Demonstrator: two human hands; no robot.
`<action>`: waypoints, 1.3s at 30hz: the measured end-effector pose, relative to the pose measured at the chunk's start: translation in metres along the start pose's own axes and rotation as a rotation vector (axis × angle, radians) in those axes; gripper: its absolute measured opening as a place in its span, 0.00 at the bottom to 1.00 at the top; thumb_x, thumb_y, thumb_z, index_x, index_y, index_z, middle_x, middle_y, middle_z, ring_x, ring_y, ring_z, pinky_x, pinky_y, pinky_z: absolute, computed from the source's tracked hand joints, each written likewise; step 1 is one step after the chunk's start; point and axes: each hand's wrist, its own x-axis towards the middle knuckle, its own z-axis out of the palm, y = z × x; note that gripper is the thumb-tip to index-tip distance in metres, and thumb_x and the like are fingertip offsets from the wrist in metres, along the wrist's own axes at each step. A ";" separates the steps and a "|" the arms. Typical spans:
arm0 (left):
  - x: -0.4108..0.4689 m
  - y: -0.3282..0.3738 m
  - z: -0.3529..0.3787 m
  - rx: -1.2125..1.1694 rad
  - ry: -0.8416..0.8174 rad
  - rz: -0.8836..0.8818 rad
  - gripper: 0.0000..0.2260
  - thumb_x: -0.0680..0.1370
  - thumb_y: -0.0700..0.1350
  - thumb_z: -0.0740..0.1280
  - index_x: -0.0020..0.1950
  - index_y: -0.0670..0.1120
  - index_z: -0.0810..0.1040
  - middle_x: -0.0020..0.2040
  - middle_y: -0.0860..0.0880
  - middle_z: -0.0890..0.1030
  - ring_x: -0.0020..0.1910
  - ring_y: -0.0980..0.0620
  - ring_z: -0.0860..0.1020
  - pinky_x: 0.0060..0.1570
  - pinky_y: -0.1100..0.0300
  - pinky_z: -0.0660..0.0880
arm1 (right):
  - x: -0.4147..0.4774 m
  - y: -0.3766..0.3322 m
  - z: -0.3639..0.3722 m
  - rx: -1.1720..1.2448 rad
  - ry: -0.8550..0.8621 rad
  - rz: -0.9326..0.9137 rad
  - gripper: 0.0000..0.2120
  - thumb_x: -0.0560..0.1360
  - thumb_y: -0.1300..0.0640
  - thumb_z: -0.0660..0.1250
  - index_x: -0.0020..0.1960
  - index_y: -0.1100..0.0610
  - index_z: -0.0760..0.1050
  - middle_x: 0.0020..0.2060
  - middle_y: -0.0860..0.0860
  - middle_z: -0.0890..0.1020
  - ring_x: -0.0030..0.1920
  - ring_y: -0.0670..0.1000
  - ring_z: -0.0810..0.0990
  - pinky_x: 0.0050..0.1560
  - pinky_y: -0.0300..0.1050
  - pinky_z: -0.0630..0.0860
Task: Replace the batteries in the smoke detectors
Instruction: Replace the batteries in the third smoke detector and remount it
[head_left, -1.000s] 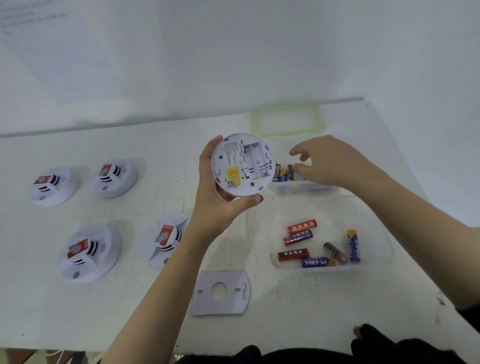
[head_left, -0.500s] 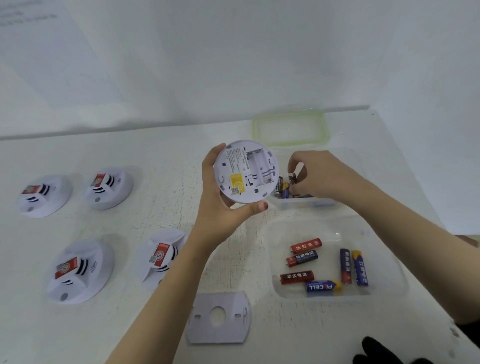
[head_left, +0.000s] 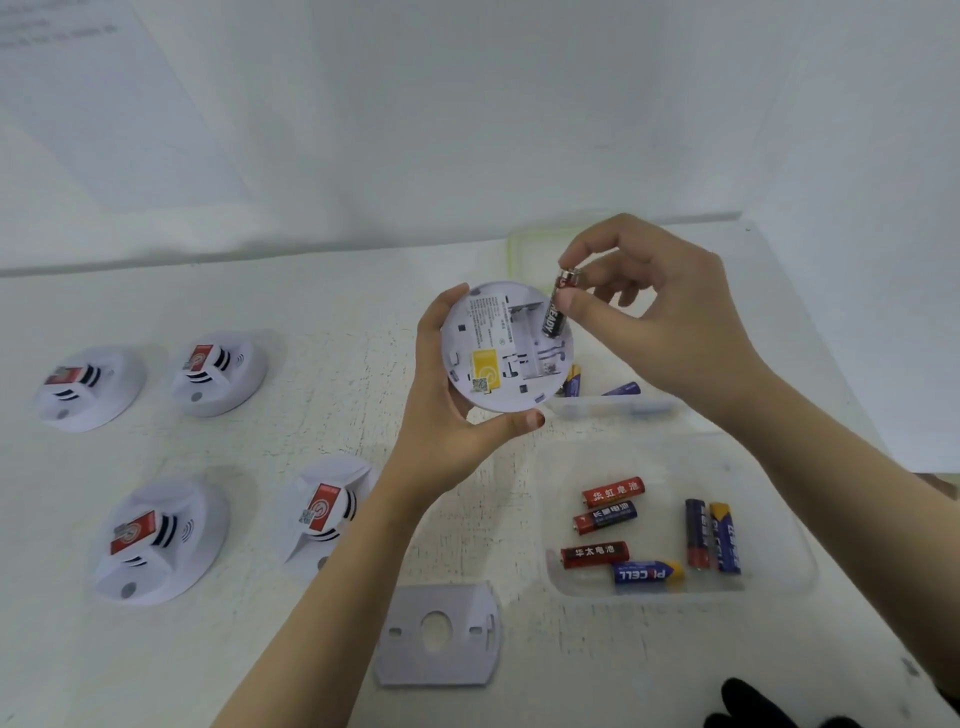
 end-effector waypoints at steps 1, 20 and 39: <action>-0.001 0.002 0.001 -0.005 -0.004 0.007 0.46 0.64 0.32 0.76 0.74 0.39 0.52 0.71 0.44 0.63 0.70 0.51 0.67 0.62 0.54 0.74 | 0.000 0.000 0.000 -0.028 -0.017 -0.019 0.07 0.71 0.60 0.71 0.47 0.53 0.76 0.35 0.44 0.82 0.35 0.44 0.78 0.39 0.30 0.70; -0.014 0.021 0.002 -0.075 -0.028 0.075 0.44 0.64 0.25 0.73 0.73 0.38 0.52 0.69 0.48 0.65 0.68 0.52 0.70 0.58 0.54 0.77 | -0.014 0.007 0.014 -0.015 -0.078 -0.096 0.03 0.74 0.58 0.66 0.47 0.51 0.75 0.45 0.44 0.81 0.38 0.46 0.83 0.32 0.47 0.79; -0.010 0.021 0.005 -0.086 -0.024 0.111 0.44 0.65 0.26 0.75 0.73 0.36 0.50 0.69 0.42 0.63 0.68 0.53 0.69 0.56 0.59 0.76 | -0.015 0.022 0.011 -0.326 0.036 -0.541 0.11 0.77 0.62 0.62 0.51 0.65 0.81 0.54 0.58 0.82 0.55 0.52 0.81 0.51 0.42 0.78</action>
